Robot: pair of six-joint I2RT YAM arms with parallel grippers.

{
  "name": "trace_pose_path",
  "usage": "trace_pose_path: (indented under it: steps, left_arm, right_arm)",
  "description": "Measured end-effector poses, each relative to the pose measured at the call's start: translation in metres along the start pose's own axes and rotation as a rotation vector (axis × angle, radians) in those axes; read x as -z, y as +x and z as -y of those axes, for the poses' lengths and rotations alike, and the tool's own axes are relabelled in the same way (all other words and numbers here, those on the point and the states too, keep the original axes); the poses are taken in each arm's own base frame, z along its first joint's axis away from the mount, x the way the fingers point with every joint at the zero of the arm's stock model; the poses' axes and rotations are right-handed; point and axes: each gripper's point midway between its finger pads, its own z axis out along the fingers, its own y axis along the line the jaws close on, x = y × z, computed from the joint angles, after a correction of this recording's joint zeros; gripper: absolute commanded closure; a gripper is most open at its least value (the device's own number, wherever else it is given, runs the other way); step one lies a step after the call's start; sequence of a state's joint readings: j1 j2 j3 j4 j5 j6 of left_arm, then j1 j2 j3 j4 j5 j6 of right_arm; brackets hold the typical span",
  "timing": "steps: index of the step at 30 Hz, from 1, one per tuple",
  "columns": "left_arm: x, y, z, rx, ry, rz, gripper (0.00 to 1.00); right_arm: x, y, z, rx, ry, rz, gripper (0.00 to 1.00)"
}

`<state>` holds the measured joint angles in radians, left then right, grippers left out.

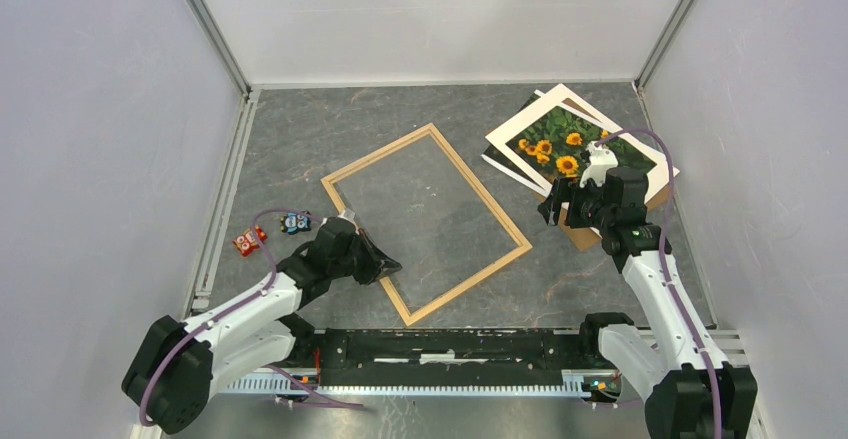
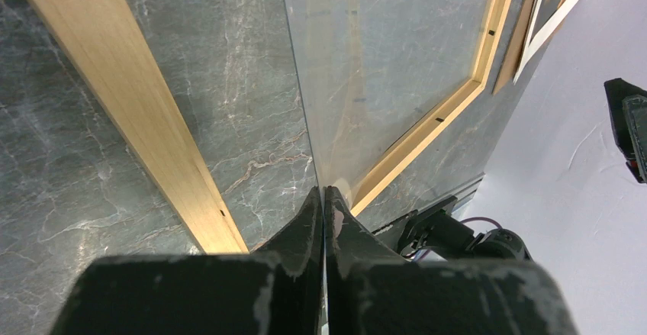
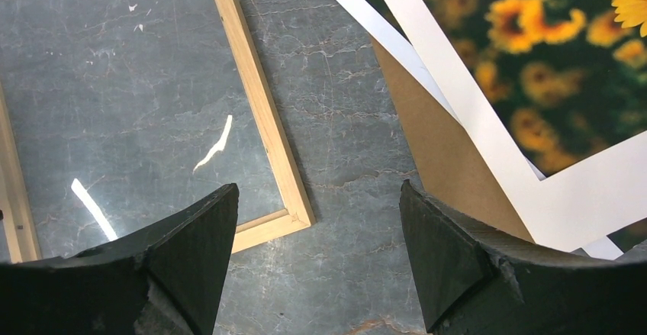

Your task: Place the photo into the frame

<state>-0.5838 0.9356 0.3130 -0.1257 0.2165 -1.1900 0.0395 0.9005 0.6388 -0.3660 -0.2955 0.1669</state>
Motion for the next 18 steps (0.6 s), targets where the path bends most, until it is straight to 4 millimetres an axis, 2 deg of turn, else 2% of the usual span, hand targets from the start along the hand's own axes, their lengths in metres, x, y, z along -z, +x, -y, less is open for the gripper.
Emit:
trace_pose_path:
  steps: [16,17,18]
  left_arm:
    - [-0.0026,0.0033,0.0019,0.032,0.014,-0.019,0.98]
    - [-0.0037,0.0037,0.0015,0.035,0.012,-0.023,0.96]
    - [-0.0047,0.0041,0.0014,0.036,0.012,-0.027,0.89]
  right_arm:
    - [-0.0027,0.0016,-0.0011,0.002,-0.005,-0.007,0.18]
    - [-0.0027,0.0017,-0.0014,0.003,-0.006,-0.008,0.18]
    - [-0.0027,0.0018,-0.0017,0.003,-0.007,-0.008,0.18]
